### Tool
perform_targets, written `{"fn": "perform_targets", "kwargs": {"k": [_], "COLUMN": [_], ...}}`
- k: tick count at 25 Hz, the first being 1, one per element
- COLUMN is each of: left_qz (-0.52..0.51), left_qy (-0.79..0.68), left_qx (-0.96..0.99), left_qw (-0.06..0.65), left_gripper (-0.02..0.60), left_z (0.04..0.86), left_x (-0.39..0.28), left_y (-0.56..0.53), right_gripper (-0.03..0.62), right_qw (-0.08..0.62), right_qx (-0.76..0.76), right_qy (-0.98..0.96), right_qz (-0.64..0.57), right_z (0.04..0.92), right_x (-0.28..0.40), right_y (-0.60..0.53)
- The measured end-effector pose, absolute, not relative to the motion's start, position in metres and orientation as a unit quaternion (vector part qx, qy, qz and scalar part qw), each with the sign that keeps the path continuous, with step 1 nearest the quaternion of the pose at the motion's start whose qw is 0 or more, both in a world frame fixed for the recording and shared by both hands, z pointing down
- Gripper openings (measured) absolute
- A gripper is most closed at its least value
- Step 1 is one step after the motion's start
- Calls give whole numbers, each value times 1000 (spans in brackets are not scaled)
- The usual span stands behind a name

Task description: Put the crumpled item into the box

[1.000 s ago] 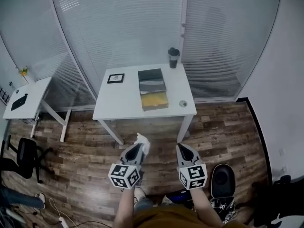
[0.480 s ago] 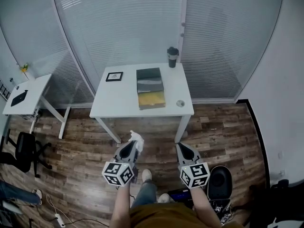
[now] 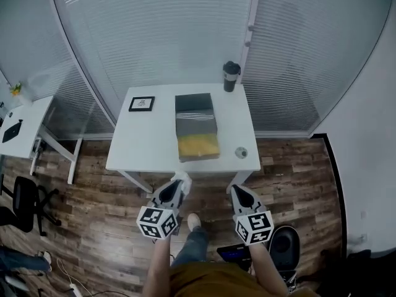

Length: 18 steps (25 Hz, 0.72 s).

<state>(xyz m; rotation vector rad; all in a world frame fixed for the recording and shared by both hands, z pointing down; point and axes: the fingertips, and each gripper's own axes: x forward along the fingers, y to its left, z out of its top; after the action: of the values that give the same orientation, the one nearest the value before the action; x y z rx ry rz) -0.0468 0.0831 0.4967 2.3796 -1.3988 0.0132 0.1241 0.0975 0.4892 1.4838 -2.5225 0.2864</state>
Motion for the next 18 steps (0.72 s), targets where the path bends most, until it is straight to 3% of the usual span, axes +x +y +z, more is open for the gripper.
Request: {"fn": "perform_targets", "kwargs": {"k": [10,18], "left_qz": [34,35], "left_qy": [-461,-439], "left_qx": [861,870], "left_qw": [213,221], "left_gripper": [35,35], "left_z": [514,522], "left_x": [-66,-70], "left_y": [-78,-122], "right_gripper": [12,12], "right_qw": [130,135], "right_qx": [514,534], "right_qy": [-841,-828], "right_qz": [113,111], "right_z": [502,499], "right_x": [93,90], "right_y": [-62,-105]}}
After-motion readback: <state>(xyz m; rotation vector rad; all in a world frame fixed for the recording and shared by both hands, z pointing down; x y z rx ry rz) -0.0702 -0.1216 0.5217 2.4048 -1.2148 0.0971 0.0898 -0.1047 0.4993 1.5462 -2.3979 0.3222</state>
